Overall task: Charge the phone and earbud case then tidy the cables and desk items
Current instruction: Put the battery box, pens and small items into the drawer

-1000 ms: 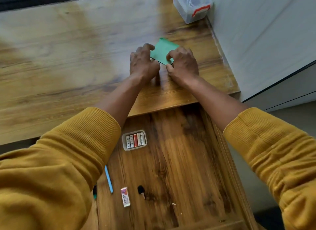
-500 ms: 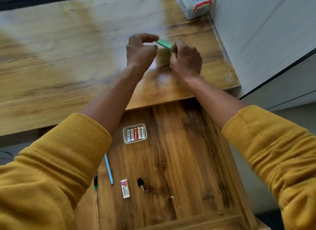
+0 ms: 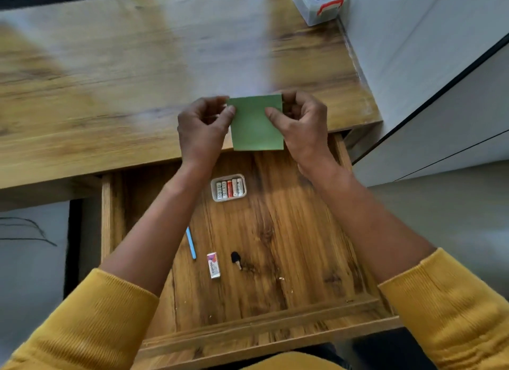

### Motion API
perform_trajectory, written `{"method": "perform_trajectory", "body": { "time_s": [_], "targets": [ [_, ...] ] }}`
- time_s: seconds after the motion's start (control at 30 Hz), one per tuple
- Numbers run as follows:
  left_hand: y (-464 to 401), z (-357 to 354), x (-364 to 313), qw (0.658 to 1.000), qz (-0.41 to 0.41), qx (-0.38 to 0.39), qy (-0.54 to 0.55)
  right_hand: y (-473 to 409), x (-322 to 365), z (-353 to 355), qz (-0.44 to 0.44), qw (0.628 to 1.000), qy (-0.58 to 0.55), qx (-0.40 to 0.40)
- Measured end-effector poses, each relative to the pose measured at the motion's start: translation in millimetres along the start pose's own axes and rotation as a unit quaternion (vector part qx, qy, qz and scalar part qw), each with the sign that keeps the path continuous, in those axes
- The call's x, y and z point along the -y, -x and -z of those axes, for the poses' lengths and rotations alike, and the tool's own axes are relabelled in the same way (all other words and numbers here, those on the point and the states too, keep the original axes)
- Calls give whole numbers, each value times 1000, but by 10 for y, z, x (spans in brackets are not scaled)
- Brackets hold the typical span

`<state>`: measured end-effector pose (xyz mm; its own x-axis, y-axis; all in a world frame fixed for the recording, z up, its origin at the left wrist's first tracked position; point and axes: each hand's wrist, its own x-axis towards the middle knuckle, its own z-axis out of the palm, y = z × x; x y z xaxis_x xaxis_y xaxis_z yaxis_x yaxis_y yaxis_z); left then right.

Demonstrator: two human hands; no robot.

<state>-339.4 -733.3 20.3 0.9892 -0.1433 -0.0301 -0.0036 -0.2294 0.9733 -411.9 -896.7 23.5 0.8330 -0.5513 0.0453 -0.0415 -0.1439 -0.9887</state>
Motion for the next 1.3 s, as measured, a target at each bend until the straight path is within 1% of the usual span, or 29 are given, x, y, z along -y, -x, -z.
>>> {"method": "perform_trajectory", "body": {
  "time_s": [0.1, 0.2, 0.33, 0.47, 0.63, 0.7, 0.77, 0.9, 1.1, 1.17, 1.23, 1.3],
  "targets": [
    [453, 140, 286, 996, 87, 19, 12, 338, -205, -13, -67, 998, -8, 14],
    [839, 225, 532, 993, 112, 24, -33, 638, -442, -11, -114, 993, 11, 22],
    [1134, 221, 801, 986, 151, 37, -54, 941, -717, -1, -150, 983, 102, 34],
    [1286, 171, 1089, 976, 202, 35, -69, 1141, -925, -17, -150, 961, 230, 45],
    [1406, 143, 1426, 962, 239, 18, -134, 1310, -1146, -107, -162, 935, 312, 49],
    [1426, 135, 1515, 957, 239, 17, -162, 1369, -1243, -121, -152, 923, 348, 65],
    [1443, 126, 1568, 956, 229, 16, -184, 1410, -1306, -134, -140, 911, 374, 102],
    [1492, 86, 1586, 954, 199, 42, -220, 1438, -1360, -153, -122, 891, 406, 163],
    [1532, 78, 1594, 957, 114, 76, -256, 1466, -1353, -149, -100, 879, 417, 208],
    [1520, 89, 1625, 955, 102, 87, -266, 1465, -1342, -157, -92, 871, 430, 220],
    [1503, 95, 1655, 950, 95, 96, -283, 1465, -1335, -162, -88, 863, 445, 224],
    [1492, 98, 1678, 933, 77, 117, -332, 1463, -1334, -160, -85, 856, 456, 228]
  ]
}}
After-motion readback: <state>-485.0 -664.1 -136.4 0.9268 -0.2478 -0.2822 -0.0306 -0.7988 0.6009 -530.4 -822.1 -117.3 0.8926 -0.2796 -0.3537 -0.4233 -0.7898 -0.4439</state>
